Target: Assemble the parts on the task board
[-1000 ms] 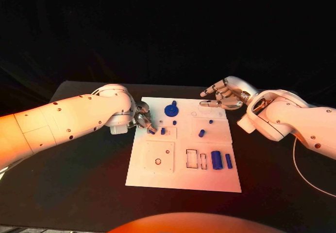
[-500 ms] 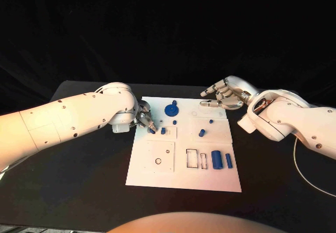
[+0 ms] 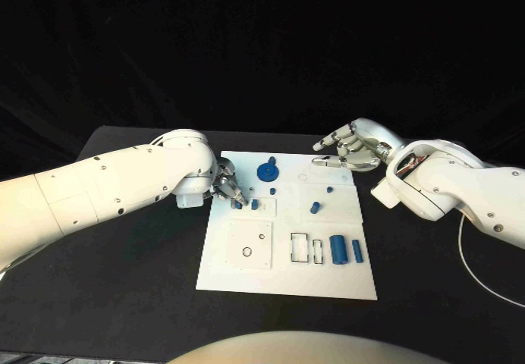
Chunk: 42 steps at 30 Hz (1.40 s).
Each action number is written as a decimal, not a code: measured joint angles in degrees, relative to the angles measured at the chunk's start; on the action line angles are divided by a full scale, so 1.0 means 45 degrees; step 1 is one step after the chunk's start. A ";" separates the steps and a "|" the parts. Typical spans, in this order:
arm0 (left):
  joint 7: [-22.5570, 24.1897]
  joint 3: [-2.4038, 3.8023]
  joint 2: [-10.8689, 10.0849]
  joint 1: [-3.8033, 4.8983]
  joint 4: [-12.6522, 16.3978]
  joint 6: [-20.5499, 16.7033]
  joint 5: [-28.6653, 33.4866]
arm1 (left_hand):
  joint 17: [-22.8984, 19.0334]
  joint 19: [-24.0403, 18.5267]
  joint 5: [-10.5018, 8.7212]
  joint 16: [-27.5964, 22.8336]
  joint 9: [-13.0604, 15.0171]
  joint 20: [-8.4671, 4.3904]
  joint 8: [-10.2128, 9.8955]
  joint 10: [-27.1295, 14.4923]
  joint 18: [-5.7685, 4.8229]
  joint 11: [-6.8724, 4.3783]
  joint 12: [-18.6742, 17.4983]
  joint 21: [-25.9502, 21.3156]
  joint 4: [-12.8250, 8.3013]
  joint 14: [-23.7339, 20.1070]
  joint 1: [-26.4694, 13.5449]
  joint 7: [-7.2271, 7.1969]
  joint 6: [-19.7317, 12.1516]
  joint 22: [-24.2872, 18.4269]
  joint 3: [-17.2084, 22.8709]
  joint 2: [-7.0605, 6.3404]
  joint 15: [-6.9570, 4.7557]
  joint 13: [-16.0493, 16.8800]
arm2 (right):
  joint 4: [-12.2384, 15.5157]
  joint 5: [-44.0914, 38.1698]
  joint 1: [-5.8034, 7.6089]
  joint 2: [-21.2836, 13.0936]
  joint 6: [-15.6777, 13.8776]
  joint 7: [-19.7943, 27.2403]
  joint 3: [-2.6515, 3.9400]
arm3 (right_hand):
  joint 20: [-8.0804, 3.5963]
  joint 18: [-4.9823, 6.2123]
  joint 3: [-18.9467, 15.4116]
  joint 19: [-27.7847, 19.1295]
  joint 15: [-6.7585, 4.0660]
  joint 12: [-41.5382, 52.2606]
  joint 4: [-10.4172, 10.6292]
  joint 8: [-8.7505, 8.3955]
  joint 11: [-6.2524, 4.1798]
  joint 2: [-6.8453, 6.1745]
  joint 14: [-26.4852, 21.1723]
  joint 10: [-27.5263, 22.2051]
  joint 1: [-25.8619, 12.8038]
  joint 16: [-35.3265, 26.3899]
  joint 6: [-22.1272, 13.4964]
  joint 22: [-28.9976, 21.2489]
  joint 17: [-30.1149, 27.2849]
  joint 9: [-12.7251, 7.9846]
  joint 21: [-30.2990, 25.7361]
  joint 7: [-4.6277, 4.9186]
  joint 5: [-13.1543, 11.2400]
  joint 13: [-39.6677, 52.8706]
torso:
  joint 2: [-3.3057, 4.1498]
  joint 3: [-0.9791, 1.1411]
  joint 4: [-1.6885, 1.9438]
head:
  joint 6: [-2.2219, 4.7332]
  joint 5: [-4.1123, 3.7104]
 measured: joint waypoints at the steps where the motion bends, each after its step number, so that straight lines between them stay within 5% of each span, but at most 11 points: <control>1: -0.0009 -0.0001 0.0006 0.0000 -0.0013 0.0001 -0.0004 | 0.0000 0.0000 0.0000 0.0000 -0.0014 0.0000 -0.0004 0.0000 0.0000 0.0000 0.0000 0.0000 0.0042 0.0000 -0.0024 -0.0002 0.0003 0.0000 -0.0042 -0.0024 0.0000 0.0000 | 0.0004 0.0001 0.0000 -0.0004 -0.0002 0.0002 0.0000 | 0.0000 0.0000 0.0000 0.0000 0.0000 0.0000 0.0000 0.0000 0.0000 0.0000 0.0000 0.0000 0.0000 0.0000 0.0000 0.0000 0.0000 0.0000 0.0000 0.0000 0.0000 0.0000 | 0.0001 0.0000 0.0000 | 0.0000 -0.0001; 20: -0.0033 -0.0008 0.0062 -0.0014 -0.0167 -0.0007 -0.0045 | -0.0003 -0.0001 -0.0065 0.0000 -0.0263 -0.0092 -0.0016 0.0182 -0.0001 -0.0002 0.0071 0.0185 0.0729 -0.0032 -0.0932 0.0040 0.0230 -0.0001 -0.1997 -0.0429 -0.0058 0.0170 | 0.0043 0.0008 0.0000 -0.0008 -0.0014 0.0026 0.0000 | 0.0000 0.0000 0.0000 0.0000 0.0000 0.0000 0.0000 0.0000 0.0000 0.0000 0.0000 0.0000 0.0000 -0.0051 0.0000 -0.0028 -0.0002 0.0000 0.0000 0.0000 0.0000 -0.0040 | 0.0002 -0.0010 0.0002 | 0.0018 -0.0033; 35: -0.0030 0.0016 -0.0502 -0.0107 0.0261 -0.0801 0.0000 | -0.0005 -0.0047 -0.0065 0.0000 -0.0386 -0.0137 -0.0028 0.0270 -0.0003 -0.0088 0.0071 0.0185 0.1471 -0.0047 -0.1032 -0.0003 0.0268 -0.0002 -0.3965 -0.0327 -0.0136 0.0209 | 0.0035 0.0015 0.0000 -0.0014 -0.0012 0.0038 0.0000 | 0.0000 0.0000 0.0000 0.0000 0.0000 0.0000 0.0000 0.0000 0.0000 -0.0001 0.0000 0.0000 0.0000 -0.0051 0.0000 -0.0027 0.0007 0.0001 0.0000 0.0000 0.0000 -0.0040 | 0.0005 -0.0017 0.0006 | 0.0031 -0.0077; 40: 0.0176 0.0036 -0.0709 -0.0114 0.0371 -0.1698 0.0270 | -0.0006 -0.0047 -0.0065 0.0000 -0.0436 -0.0137 -0.0026 -0.0073 -0.0003 0.0012 -0.0473 -0.0128 0.1816 -0.0048 -0.0846 0.0102 0.0024 -0.0002 -0.4492 0.0058 -0.0136 -0.0371 | 0.0026 0.0017 0.0000 -0.0014 -0.0012 0.0039 0.0000 | 0.0000 0.0000 0.0000 0.0000 0.0000 0.0000 0.0000 0.0000 0.0000 0.0000 0.0000 0.0000 0.0000 -0.0050 0.0000 -0.0027 0.0007 0.0000 0.0000 0.0000 0.0000 -0.0039 | 0.0004 -0.0013 0.0012 | 0.0029 -0.0089; 42: 0.0549 0.0037 -0.0767 -0.0112 0.0378 -0.2214 0.0579 | -0.0006 -0.0047 -0.0065 0.0000 -0.0491 -0.0137 -0.0077 -0.0786 -0.0002 0.0131 -0.1433 -0.0748 0.1977 -0.0042 -0.0640 0.0234 -0.0394 -0.0002 -0.4752 0.0256 -0.0130 -0.1401 | 0.0022 0.0018 -0.0001 -0.0014 -0.0011 0.0039 -0.0001 | 0.0000 0.0000 0.0000 0.0000 0.0000 0.0000 0.0000 0.0000 0.0000 -0.0001 0.0000 0.0000 -0.0001 -0.0050 0.0000 -0.0027 0.0006 0.0000 0.0000 0.0000 0.0000 -0.0039 | 0.0004 -0.0012 0.0013 | 0.0028 -0.0096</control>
